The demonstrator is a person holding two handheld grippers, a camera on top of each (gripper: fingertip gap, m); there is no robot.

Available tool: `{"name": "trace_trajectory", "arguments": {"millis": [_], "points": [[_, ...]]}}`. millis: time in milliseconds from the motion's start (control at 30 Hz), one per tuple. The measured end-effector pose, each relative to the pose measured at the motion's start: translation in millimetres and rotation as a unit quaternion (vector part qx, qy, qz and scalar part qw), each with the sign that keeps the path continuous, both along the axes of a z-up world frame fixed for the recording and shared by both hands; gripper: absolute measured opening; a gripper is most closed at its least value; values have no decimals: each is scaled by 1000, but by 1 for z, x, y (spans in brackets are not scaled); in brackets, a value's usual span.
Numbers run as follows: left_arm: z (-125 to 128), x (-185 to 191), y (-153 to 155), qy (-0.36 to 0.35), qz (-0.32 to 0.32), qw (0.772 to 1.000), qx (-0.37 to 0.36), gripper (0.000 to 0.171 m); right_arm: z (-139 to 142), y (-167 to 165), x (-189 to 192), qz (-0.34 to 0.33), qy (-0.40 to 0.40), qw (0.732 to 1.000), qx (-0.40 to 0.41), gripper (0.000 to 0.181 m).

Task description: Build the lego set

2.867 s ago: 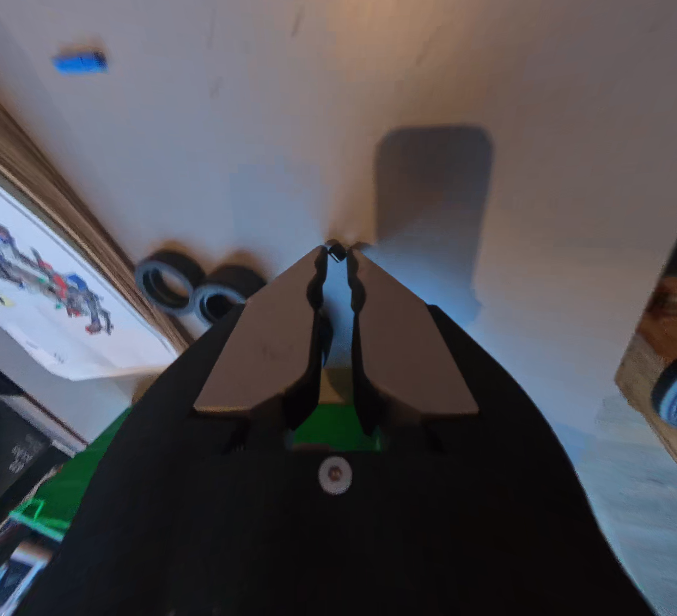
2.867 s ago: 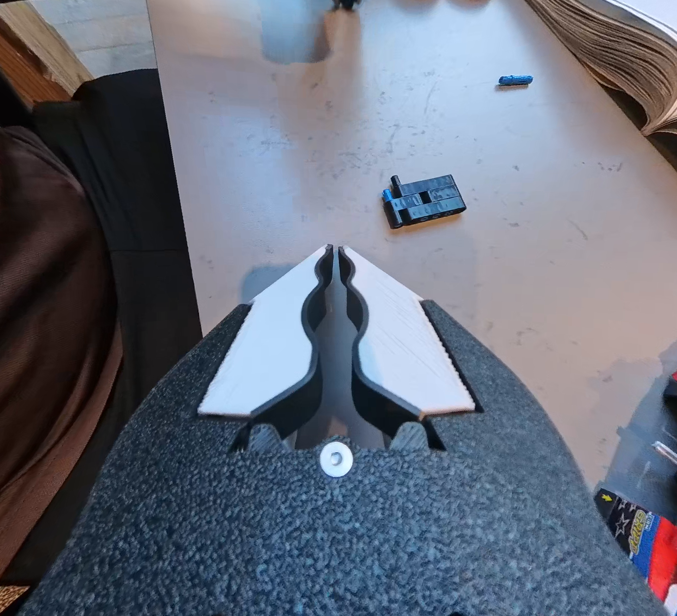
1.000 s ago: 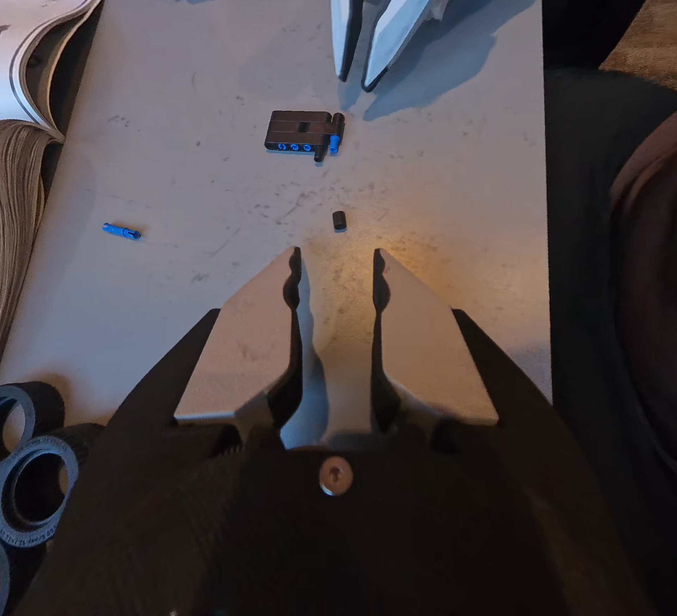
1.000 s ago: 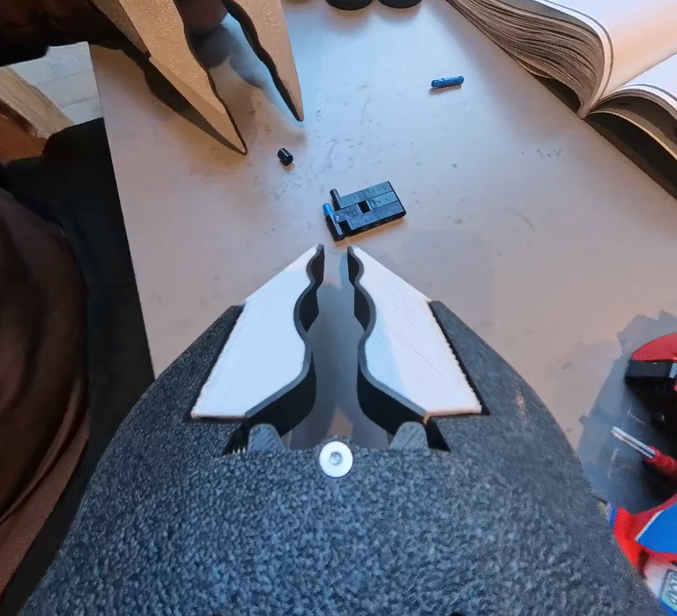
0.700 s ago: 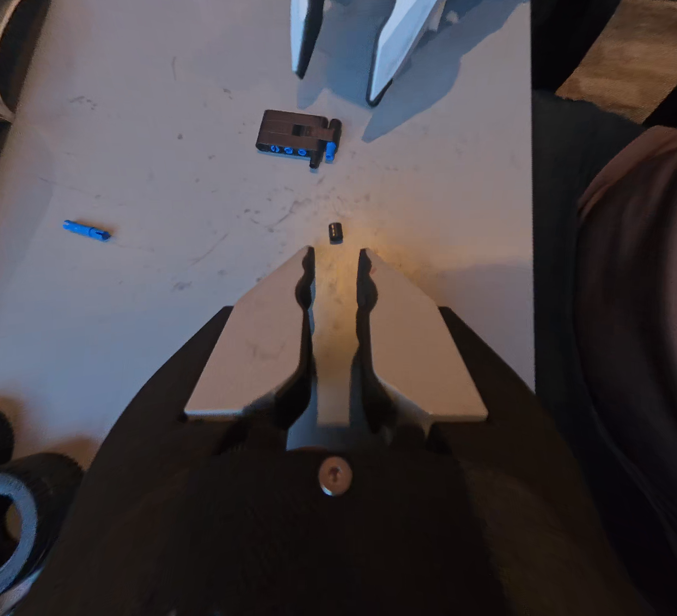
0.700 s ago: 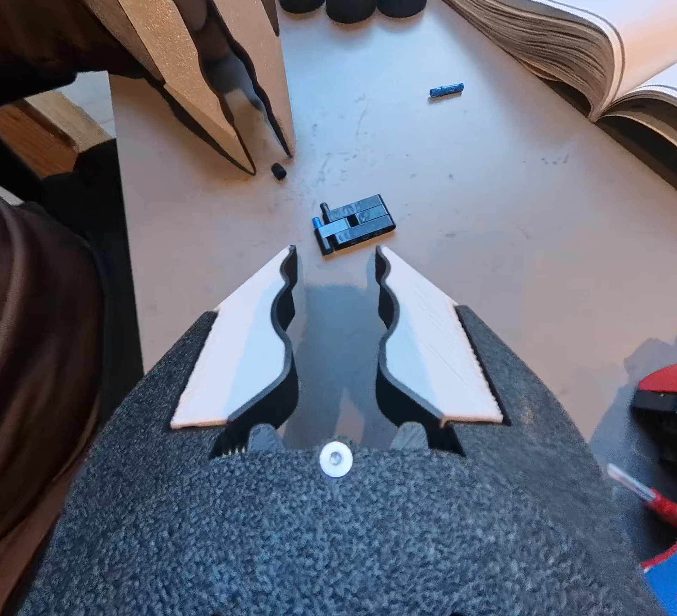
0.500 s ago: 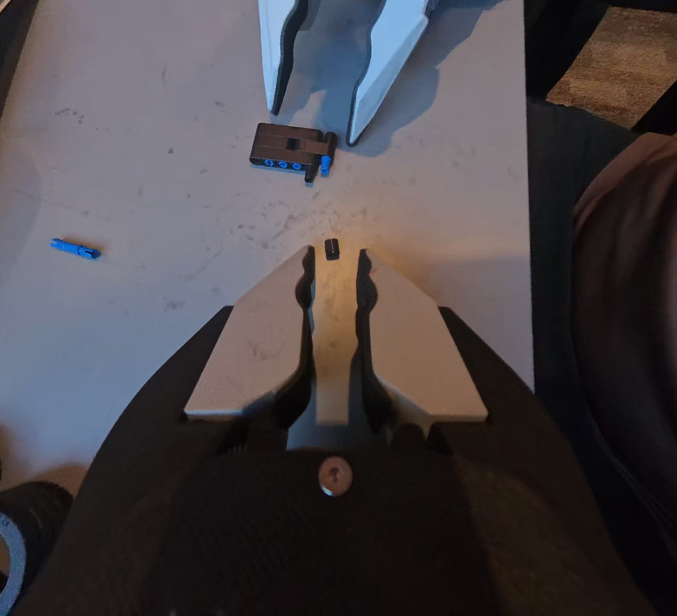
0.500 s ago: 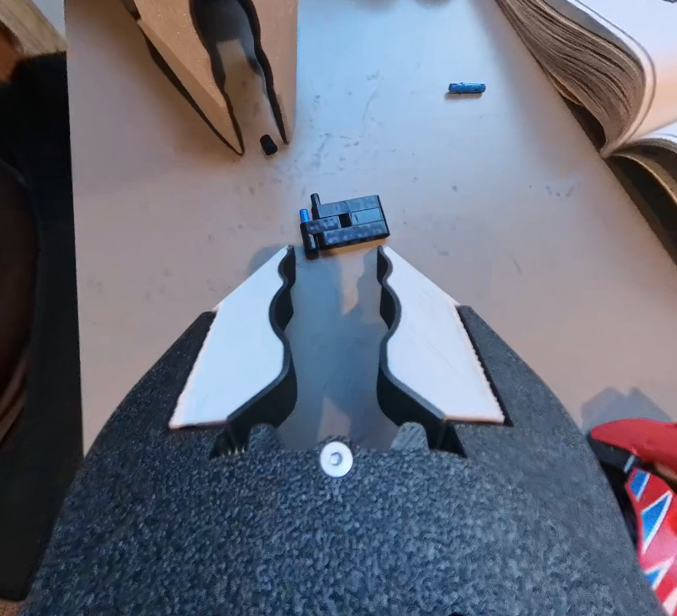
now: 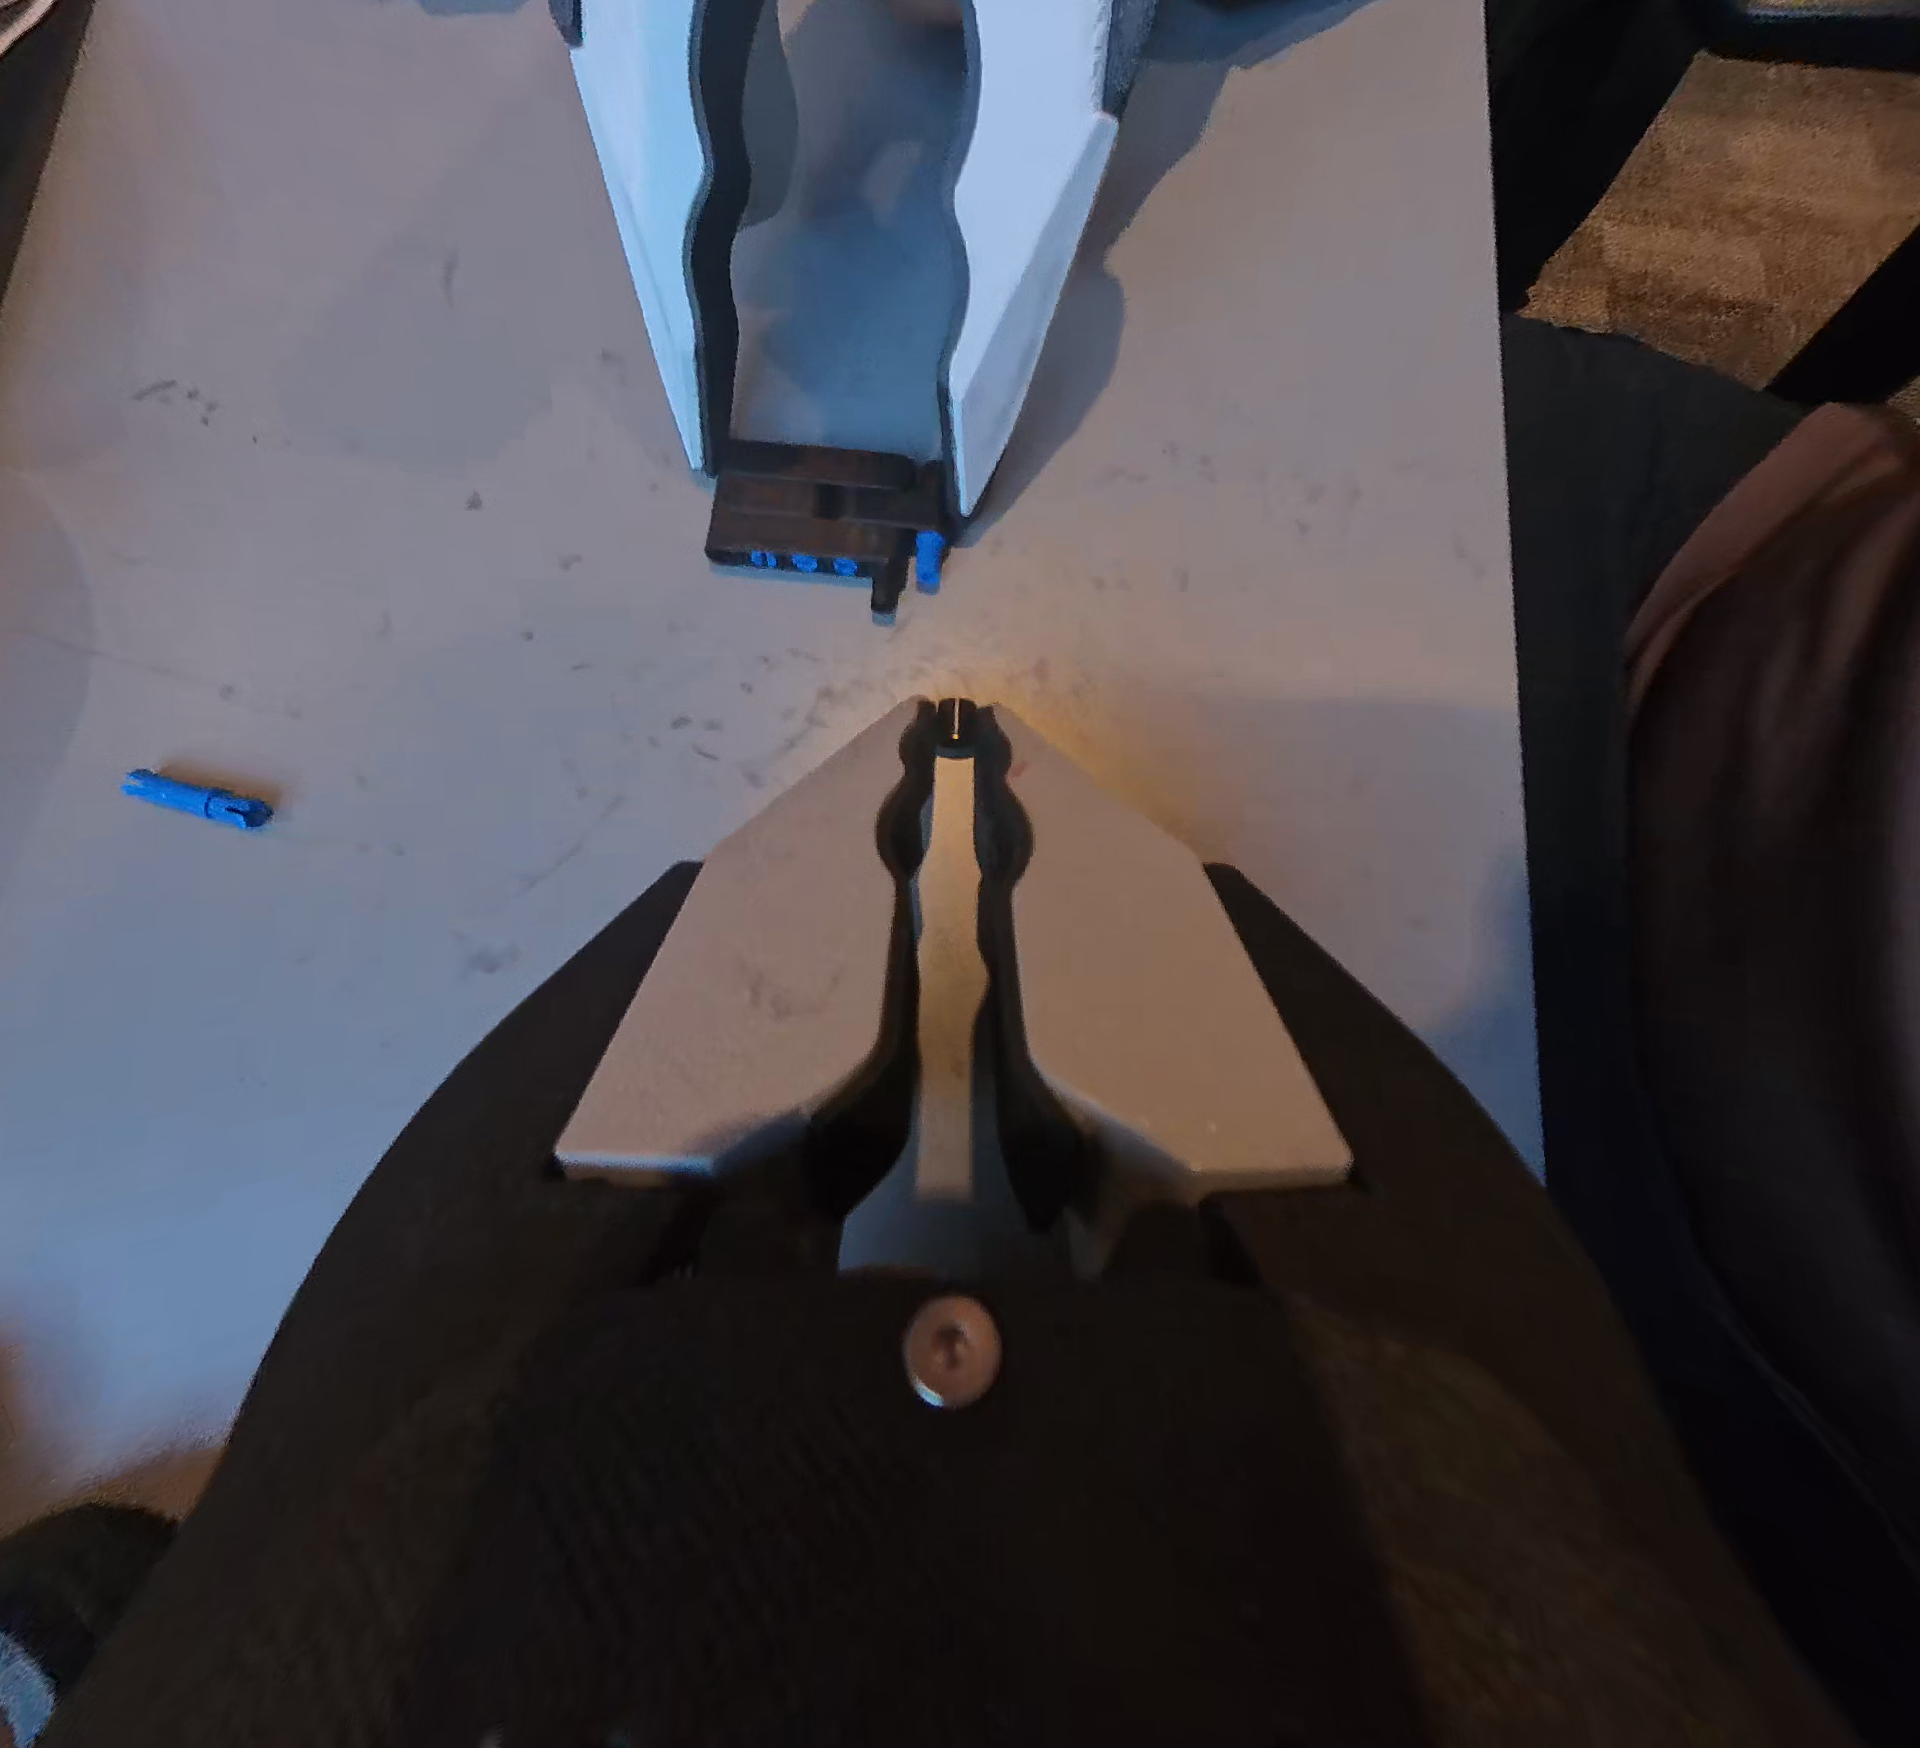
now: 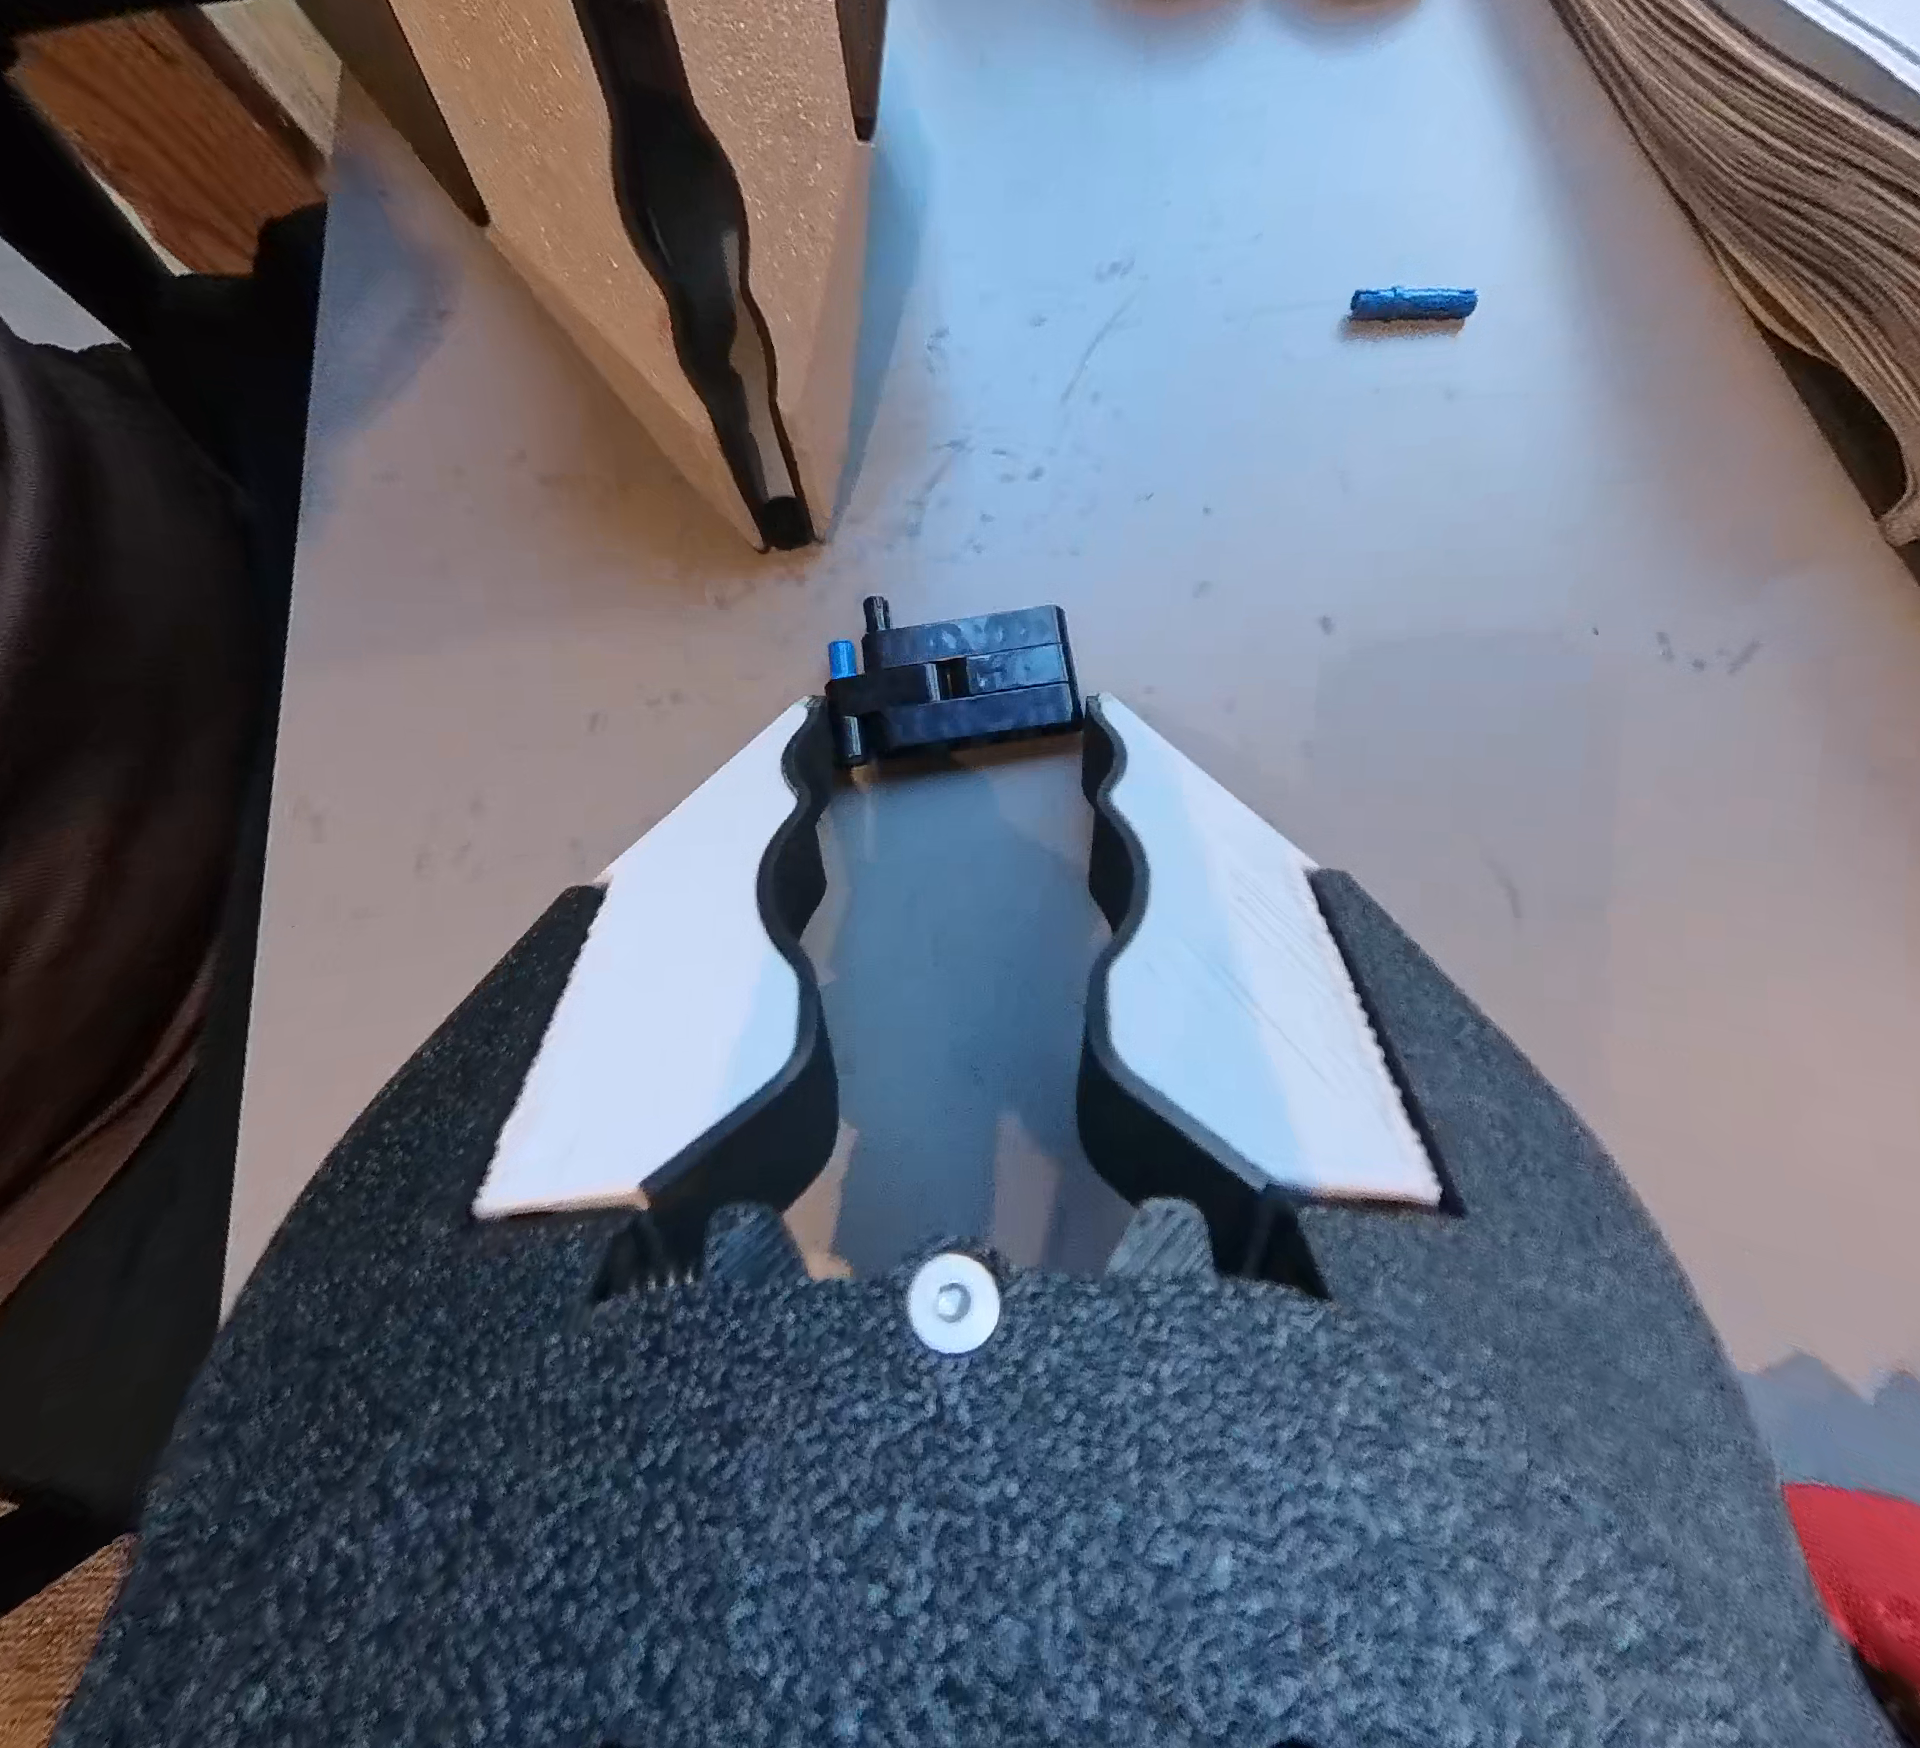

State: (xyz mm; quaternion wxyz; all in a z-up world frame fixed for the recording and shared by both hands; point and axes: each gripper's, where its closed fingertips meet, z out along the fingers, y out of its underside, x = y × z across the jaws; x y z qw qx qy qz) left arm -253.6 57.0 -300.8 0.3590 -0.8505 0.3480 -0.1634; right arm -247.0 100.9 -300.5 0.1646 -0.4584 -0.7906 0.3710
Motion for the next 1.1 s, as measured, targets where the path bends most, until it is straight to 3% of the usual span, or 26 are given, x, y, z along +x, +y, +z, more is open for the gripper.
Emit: {"name": "trace_trajectory", "arguments": {"millis": [167,333,667,867,1100], "points": [[0,4,3,-1,-8,1000,-1,5,0,-6,-5,4,6,1000,9,49],[0,4,2,8,-6,1000,8,18,0,-11,-7,8,11,1000,15,49],[1,1,2,12,3,1000,15,19,0,-10,-10,-6,14,1000,19,49],[10,1,2,-22,2,1000,20,17,0,-10,-10,-6,11,1000,15,48],[0,-2,-1,0,-3,1000,-1,15,0,-10,-10,-6,10,1000,14,48]]}}
